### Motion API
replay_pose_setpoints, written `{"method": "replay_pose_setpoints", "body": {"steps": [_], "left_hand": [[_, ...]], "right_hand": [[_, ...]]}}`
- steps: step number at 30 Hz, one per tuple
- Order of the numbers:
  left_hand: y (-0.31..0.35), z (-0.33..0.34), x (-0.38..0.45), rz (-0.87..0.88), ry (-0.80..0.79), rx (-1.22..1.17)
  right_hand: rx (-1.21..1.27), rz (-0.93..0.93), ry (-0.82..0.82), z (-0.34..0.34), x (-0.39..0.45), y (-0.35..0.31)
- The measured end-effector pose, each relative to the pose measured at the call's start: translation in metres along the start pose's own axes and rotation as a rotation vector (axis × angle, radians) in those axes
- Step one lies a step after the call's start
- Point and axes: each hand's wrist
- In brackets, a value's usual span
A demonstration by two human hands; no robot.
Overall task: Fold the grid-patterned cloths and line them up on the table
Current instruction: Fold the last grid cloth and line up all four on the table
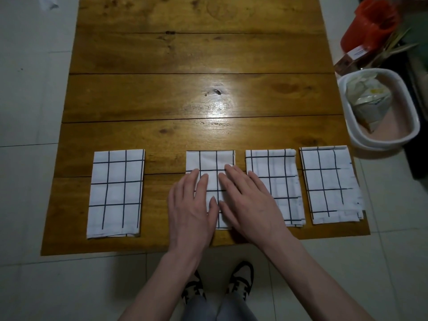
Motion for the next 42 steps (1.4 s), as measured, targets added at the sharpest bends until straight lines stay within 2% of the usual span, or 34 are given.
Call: {"method": "replay_pose_setpoints", "body": {"steps": [22,37,42], "left_hand": [[0.000,-0.010,0.006,0.016,-0.022,0.063],[-0.005,-0.011,0.007,0.001,-0.050,0.070],[-0.005,-0.012,0.007,-0.015,-0.042,0.003]], "right_hand": [[0.015,-0.049,0.064,-0.006,0.004,0.007],[0.043,-0.038,0.033,-0.003,0.005,0.004],[0.041,-0.026,0.016,-0.004,0.007,0.003]]}}
Point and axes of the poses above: each hand's wrist, its own x-axis towards the middle knuckle, its own z-axis out of the palm, y = z × x, and after that the axes turned 4 degrees about y, right-handed
